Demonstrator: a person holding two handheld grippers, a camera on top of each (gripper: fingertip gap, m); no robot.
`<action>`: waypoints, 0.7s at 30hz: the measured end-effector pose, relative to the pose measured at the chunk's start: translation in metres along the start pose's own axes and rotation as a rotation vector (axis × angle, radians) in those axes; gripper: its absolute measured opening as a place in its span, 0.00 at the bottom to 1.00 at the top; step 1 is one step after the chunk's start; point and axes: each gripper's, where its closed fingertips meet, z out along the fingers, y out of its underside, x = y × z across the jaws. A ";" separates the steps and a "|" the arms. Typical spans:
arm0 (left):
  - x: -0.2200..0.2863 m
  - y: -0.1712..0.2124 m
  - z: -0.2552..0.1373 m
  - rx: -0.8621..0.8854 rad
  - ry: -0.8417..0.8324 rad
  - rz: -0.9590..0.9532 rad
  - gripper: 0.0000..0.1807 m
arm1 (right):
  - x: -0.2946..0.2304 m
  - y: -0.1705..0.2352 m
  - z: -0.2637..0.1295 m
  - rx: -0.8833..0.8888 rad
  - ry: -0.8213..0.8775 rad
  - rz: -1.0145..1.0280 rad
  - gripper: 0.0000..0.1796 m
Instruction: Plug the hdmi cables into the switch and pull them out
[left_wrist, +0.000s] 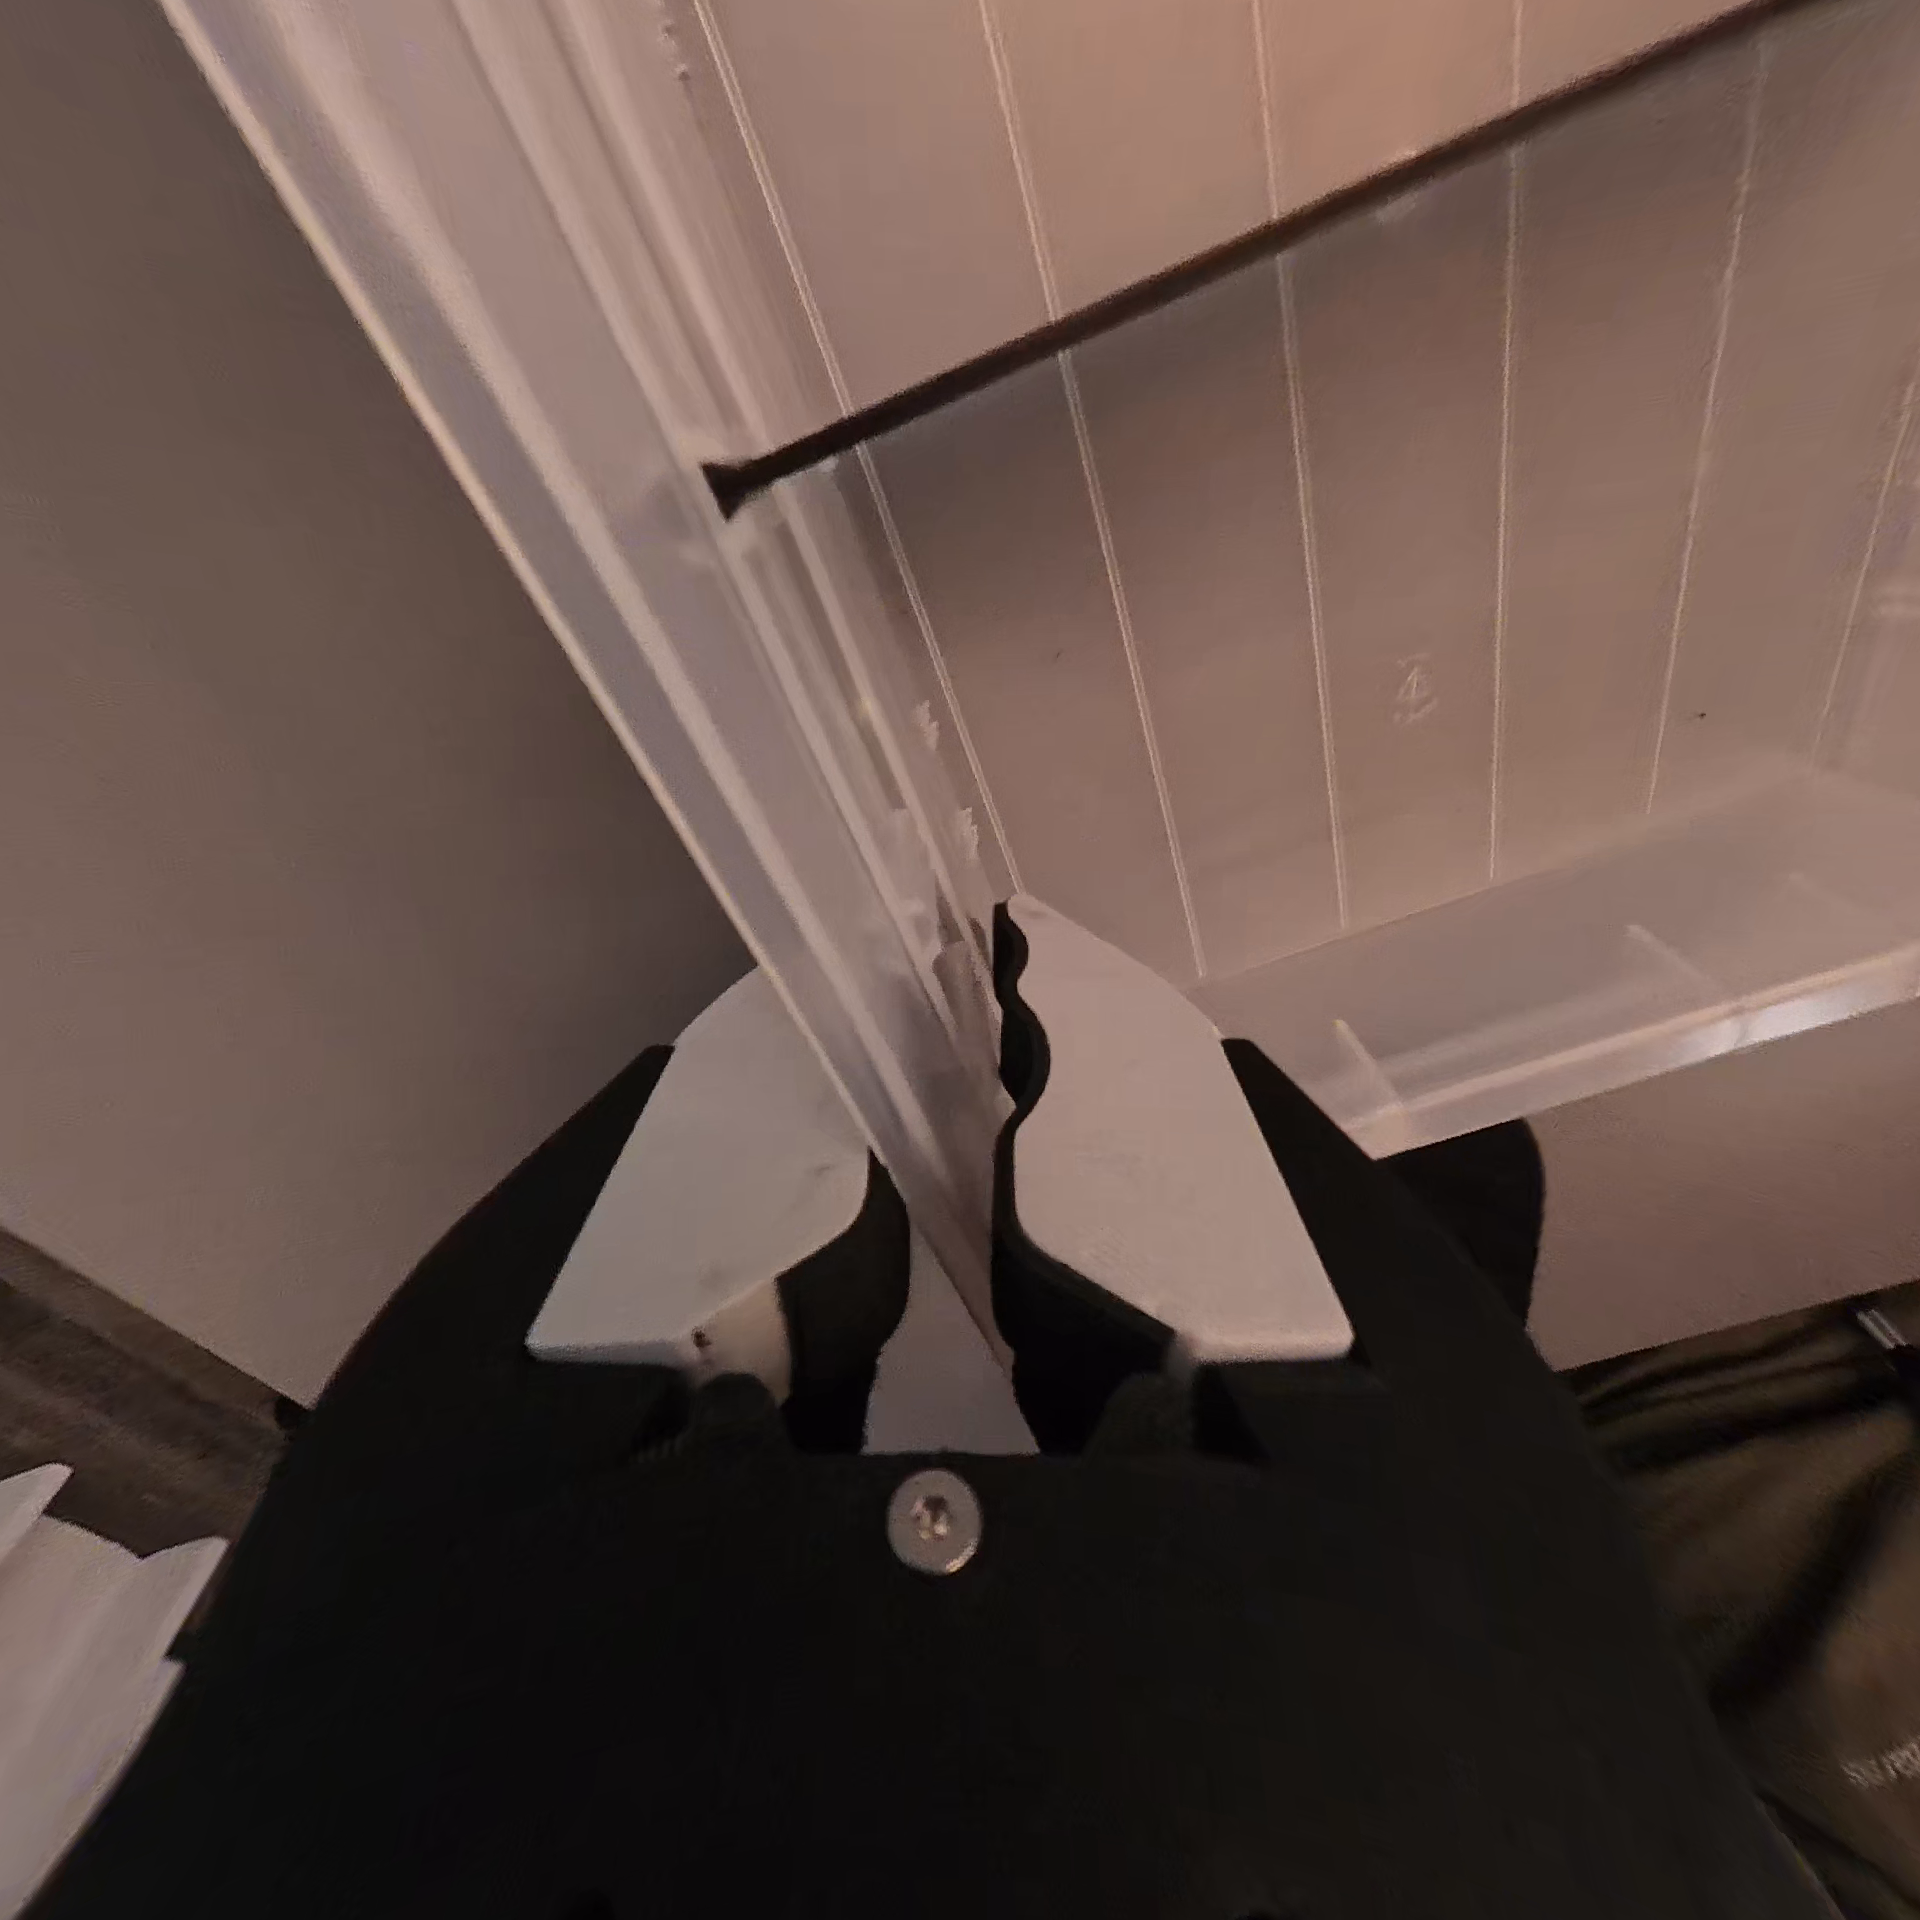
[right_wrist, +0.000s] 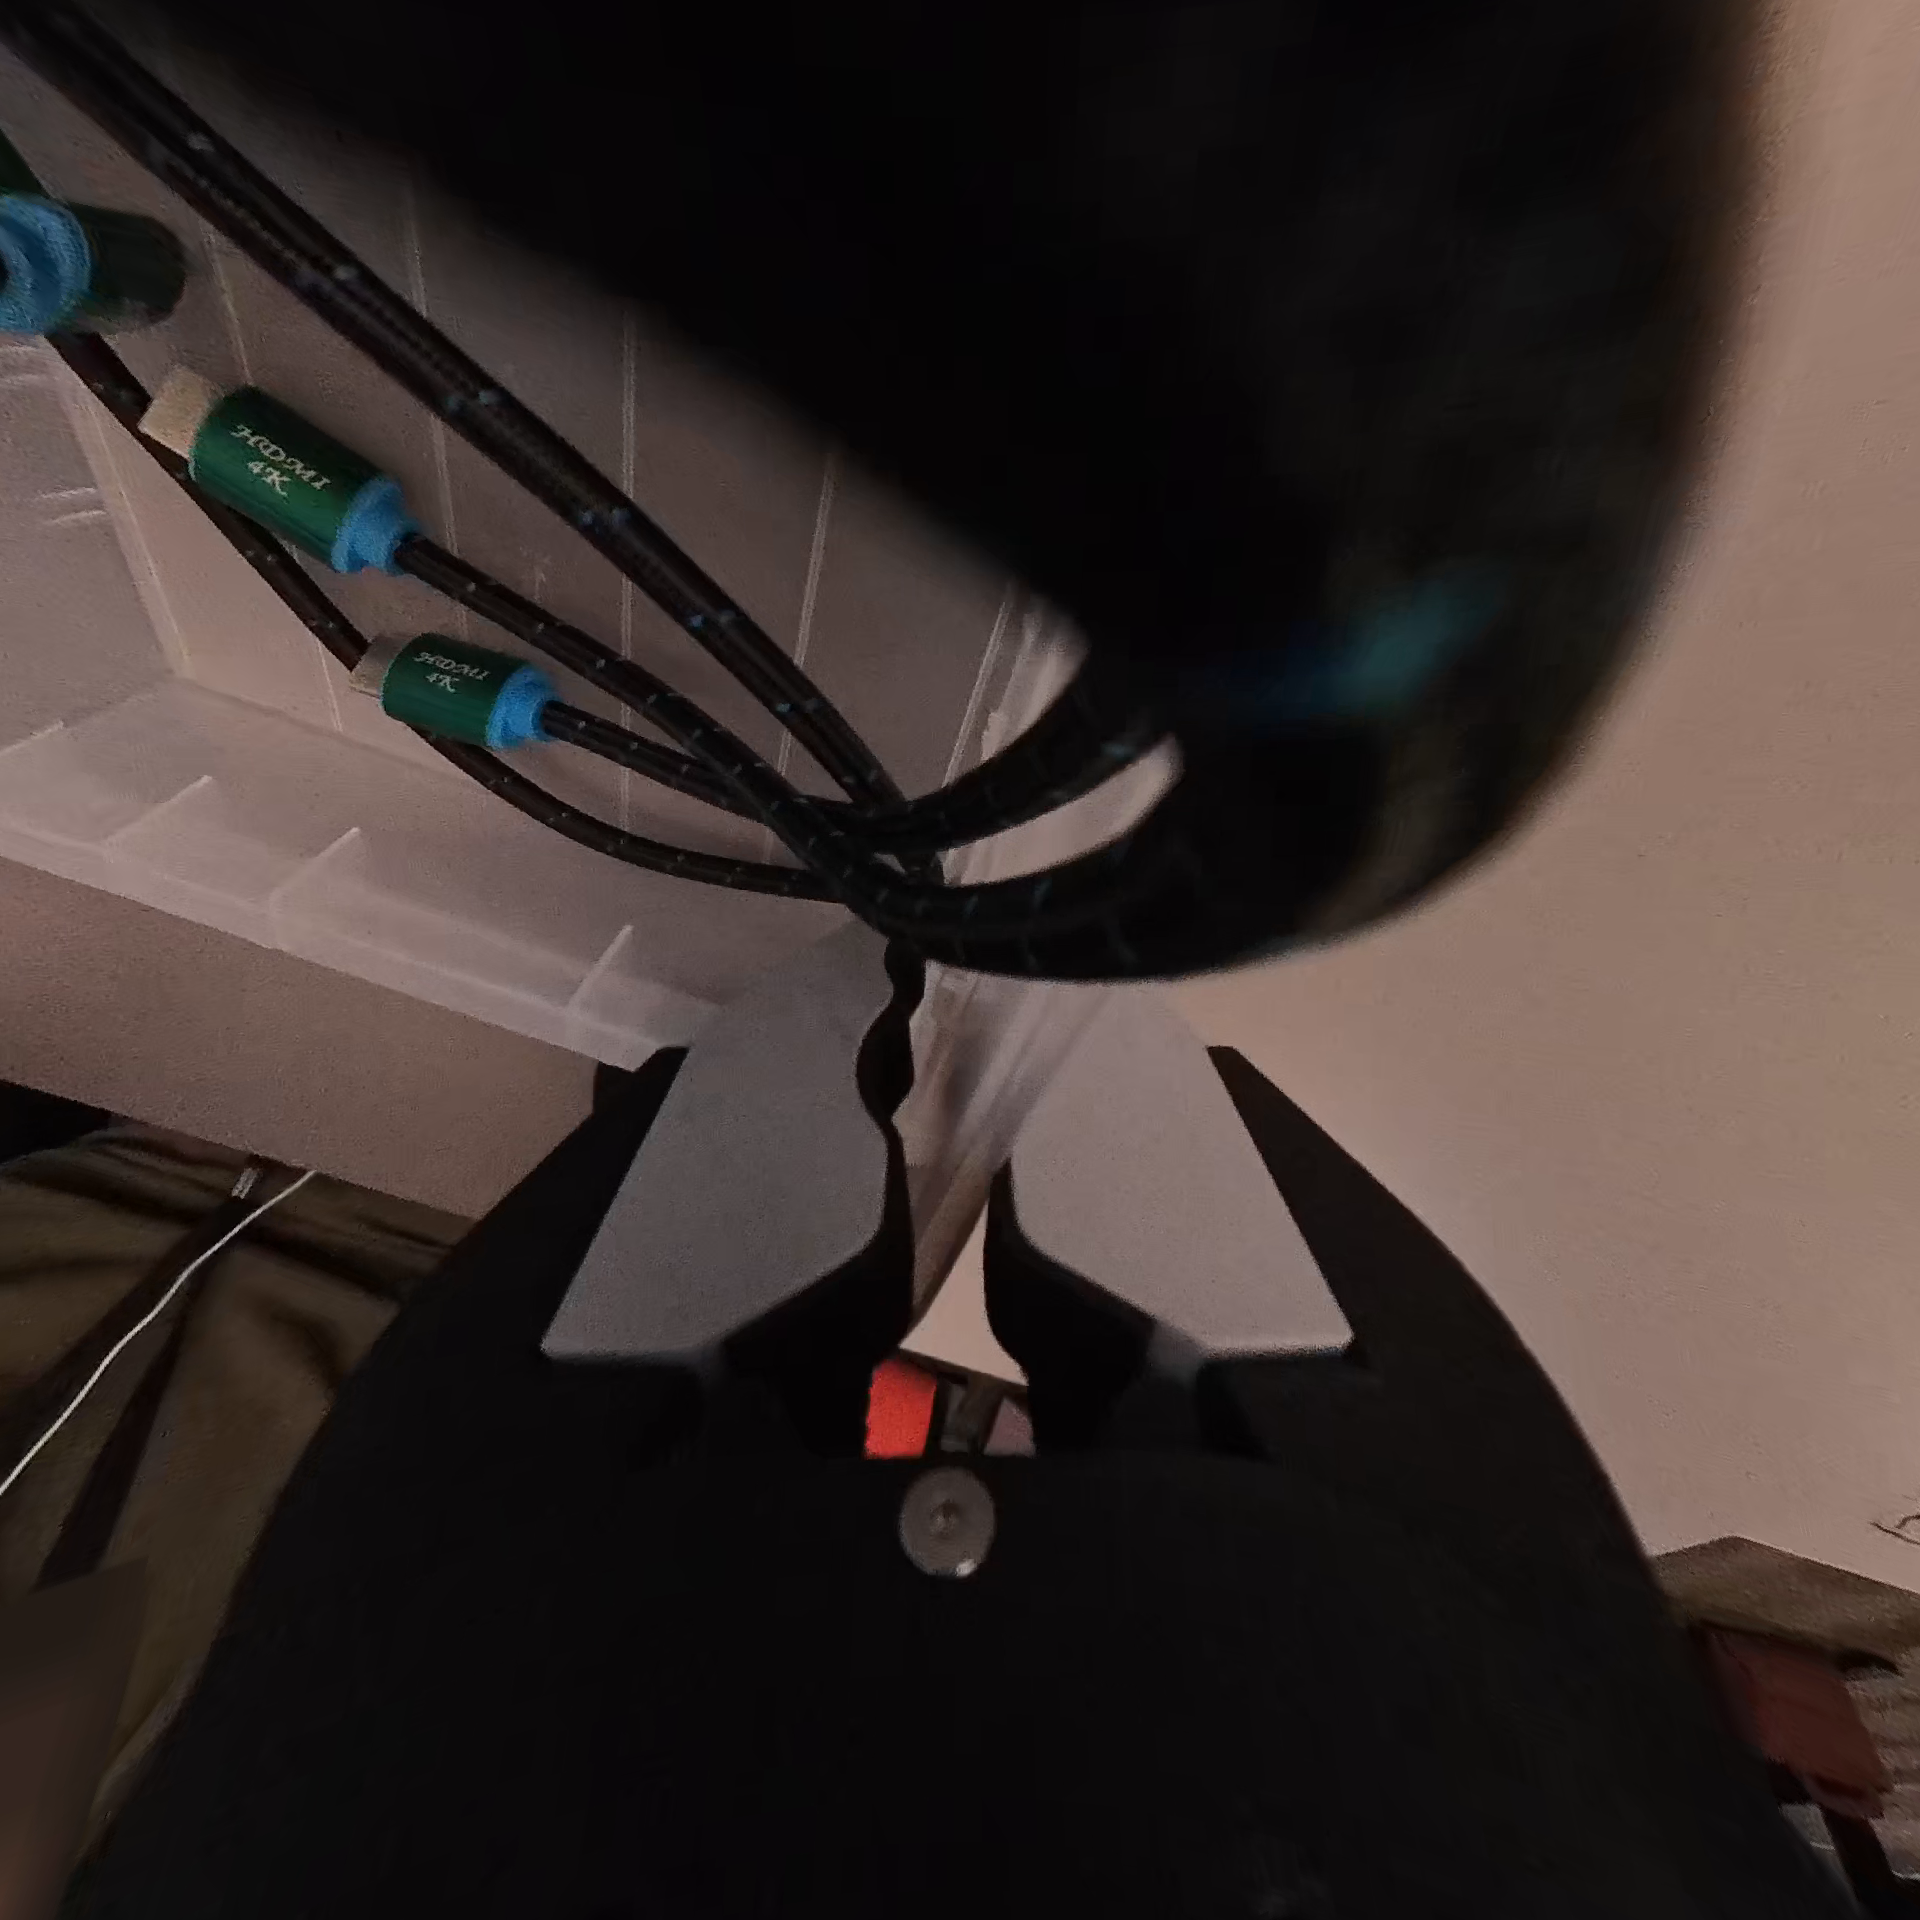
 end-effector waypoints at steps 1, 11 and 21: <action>0.006 -0.002 0.000 -0.014 -0.006 0.003 0.07 | -0.006 -0.001 0.001 -0.006 -0.002 -0.017 0.05; 0.059 -0.009 0.004 -0.084 0.005 0.140 0.12 | -0.060 -0.004 0.007 -0.044 -0.079 -0.163 0.12; 0.061 -0.043 -0.085 0.423 0.026 0.159 0.16 | -0.051 0.001 -0.105 0.552 -0.257 -0.032 0.09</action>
